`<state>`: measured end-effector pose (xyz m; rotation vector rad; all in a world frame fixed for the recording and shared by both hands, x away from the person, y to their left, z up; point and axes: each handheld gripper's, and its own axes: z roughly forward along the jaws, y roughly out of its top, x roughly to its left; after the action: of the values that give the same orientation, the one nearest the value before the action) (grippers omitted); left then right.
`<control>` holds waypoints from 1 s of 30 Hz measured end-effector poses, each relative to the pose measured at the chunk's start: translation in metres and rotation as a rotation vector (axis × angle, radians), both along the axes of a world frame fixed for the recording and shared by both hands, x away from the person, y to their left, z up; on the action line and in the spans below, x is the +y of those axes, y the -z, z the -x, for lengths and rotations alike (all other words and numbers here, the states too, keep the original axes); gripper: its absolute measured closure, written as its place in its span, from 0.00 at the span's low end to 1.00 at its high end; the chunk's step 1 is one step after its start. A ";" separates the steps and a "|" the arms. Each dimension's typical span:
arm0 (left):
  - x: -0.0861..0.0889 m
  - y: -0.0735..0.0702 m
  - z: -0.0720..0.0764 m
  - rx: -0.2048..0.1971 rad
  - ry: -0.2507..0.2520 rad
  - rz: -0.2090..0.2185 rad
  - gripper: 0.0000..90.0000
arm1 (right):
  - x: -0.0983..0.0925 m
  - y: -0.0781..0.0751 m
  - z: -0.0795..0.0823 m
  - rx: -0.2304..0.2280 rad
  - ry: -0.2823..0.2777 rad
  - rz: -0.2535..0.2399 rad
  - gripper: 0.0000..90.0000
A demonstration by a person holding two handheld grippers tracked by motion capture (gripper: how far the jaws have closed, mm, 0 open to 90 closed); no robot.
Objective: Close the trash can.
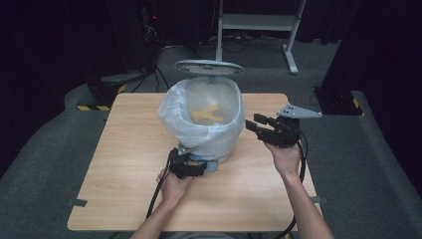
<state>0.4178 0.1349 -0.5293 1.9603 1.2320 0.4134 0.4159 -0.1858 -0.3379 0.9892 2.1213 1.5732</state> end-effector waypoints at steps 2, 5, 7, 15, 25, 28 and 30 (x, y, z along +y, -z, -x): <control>0.000 0.000 0.000 0.000 0.000 0.000 0.09 | -0.002 0.005 0.002 0.009 0.006 -0.001 0.60; 0.000 0.000 0.000 0.000 0.000 0.001 0.09 | -0.006 0.016 0.003 0.027 0.014 -0.003 0.60; 0.000 0.000 0.000 0.000 0.000 0.001 0.09 | -0.008 0.022 0.004 0.037 0.023 0.000 0.60; 0.000 0.000 0.000 0.000 0.000 0.001 0.09 | -0.014 0.053 0.010 0.083 0.051 0.013 0.59; 0.000 0.000 0.000 0.000 0.000 0.001 0.09 | -0.013 0.086 0.016 0.135 0.074 0.042 0.57; 0.000 0.000 0.000 0.001 0.001 0.004 0.09 | -0.011 0.098 0.018 0.140 0.089 0.077 0.56; 0.000 0.000 0.000 0.002 0.001 0.005 0.09 | -0.010 0.111 0.019 0.153 0.105 0.104 0.55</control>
<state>0.4179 0.1352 -0.5293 1.9572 1.2320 0.4081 0.3969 -0.1958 -0.4485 1.1980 2.1867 1.3635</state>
